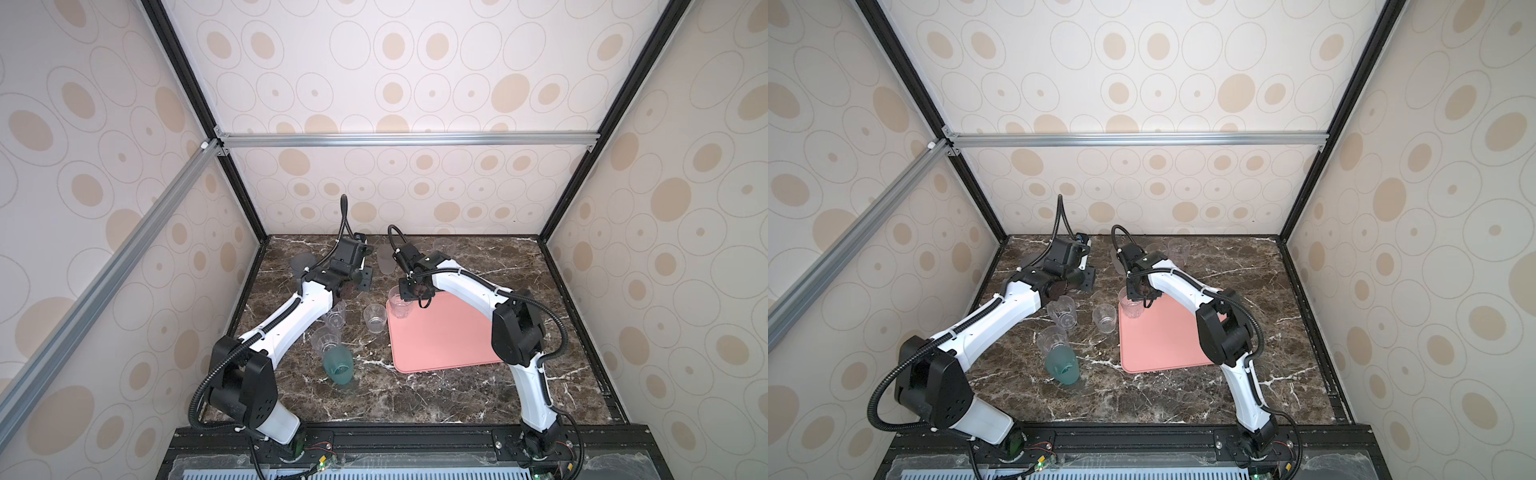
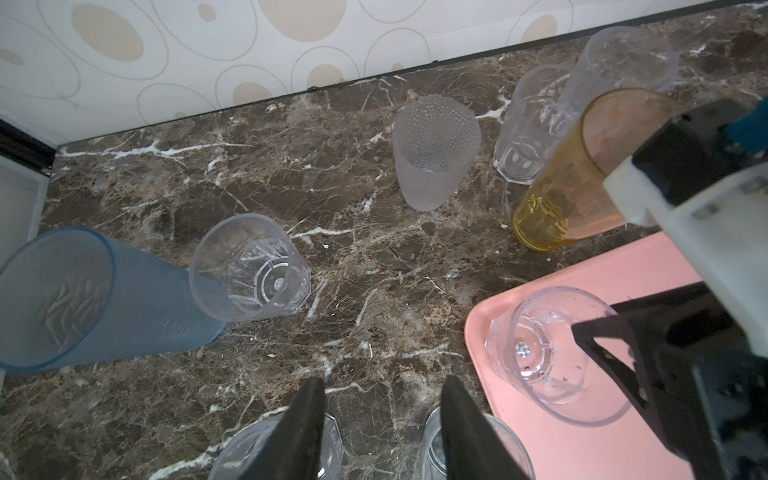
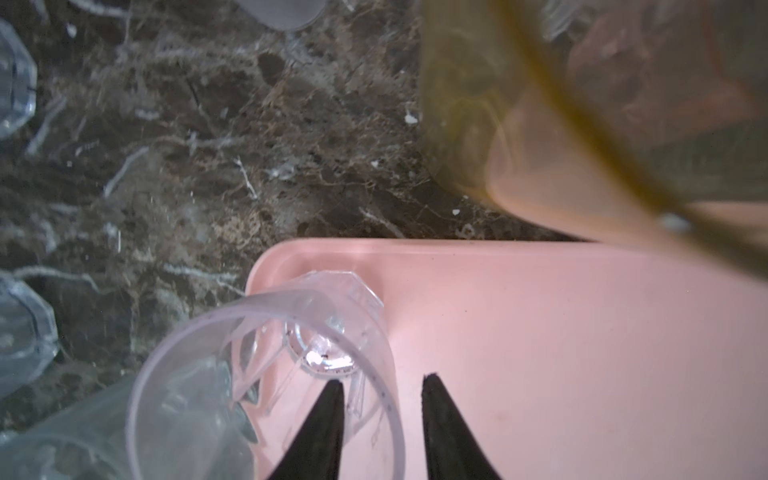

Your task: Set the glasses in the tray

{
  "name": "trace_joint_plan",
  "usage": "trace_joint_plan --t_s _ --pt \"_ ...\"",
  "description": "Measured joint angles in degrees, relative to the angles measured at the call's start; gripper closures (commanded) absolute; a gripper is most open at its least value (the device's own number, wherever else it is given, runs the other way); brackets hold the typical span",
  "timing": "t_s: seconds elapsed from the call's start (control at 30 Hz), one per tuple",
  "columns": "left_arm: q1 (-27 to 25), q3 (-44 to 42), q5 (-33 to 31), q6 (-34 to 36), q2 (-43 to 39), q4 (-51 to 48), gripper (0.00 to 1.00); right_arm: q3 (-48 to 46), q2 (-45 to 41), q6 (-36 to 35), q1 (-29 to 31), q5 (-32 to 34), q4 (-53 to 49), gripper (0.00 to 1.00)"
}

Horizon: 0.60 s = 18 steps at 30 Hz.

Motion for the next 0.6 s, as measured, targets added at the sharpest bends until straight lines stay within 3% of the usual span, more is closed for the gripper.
trace_joint_plan --t_s 0.27,0.6 --pt "8.1 -0.9 1.6 -0.3 -2.6 -2.3 0.51 0.0 -8.0 0.2 0.1 -5.1 -0.3 0.59" --pt "17.6 -11.5 9.4 -3.8 -9.6 -4.6 0.52 -1.9 -11.5 2.0 2.7 -10.9 1.6 0.59"
